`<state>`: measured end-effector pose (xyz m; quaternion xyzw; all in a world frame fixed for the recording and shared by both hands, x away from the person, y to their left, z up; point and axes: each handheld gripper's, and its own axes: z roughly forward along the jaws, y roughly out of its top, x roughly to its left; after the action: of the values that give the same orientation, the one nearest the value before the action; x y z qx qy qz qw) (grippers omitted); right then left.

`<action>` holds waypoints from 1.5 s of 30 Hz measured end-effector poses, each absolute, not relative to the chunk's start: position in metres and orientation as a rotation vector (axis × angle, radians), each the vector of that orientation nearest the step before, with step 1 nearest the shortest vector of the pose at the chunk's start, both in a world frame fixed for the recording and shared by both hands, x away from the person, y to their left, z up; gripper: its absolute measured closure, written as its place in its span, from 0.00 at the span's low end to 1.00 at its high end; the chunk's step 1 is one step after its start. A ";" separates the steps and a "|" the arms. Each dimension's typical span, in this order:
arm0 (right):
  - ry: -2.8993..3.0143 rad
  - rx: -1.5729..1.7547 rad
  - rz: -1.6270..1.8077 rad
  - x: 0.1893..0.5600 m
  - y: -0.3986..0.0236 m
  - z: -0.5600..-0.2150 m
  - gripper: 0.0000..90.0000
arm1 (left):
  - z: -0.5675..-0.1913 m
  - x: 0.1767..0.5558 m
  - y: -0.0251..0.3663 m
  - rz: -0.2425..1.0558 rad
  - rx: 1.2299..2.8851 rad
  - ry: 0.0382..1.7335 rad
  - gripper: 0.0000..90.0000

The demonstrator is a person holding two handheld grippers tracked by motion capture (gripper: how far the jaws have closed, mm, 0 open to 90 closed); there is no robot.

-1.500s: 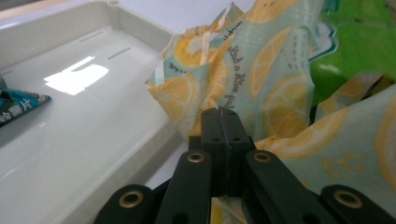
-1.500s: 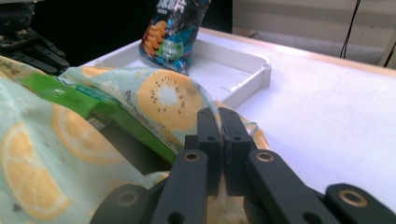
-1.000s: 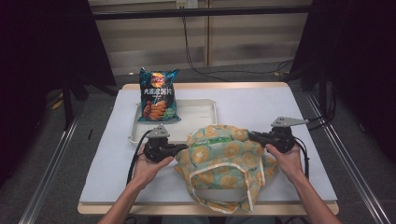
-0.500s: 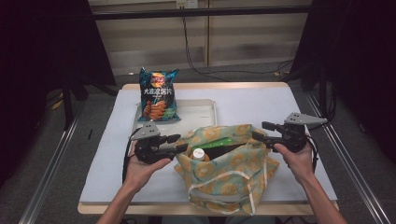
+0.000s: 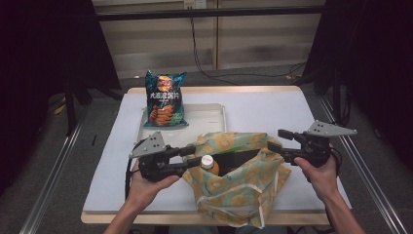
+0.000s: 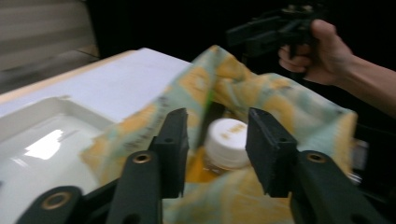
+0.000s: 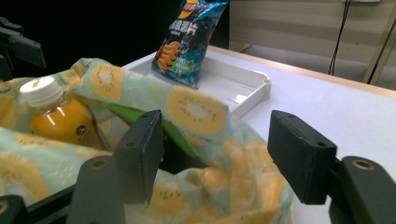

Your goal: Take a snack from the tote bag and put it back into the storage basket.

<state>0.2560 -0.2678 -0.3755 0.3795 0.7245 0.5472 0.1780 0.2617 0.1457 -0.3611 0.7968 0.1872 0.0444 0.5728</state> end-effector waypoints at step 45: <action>2.197 1.184 1.368 0.270 -0.274 -0.437 0.68 | -0.442 0.259 0.150 0.027 2.071 0.484 0.56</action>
<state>0.2702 -0.2745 -0.4373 0.4116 0.7636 0.4753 0.1471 0.2587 0.1504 -0.4417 0.8511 0.1987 0.0110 0.4857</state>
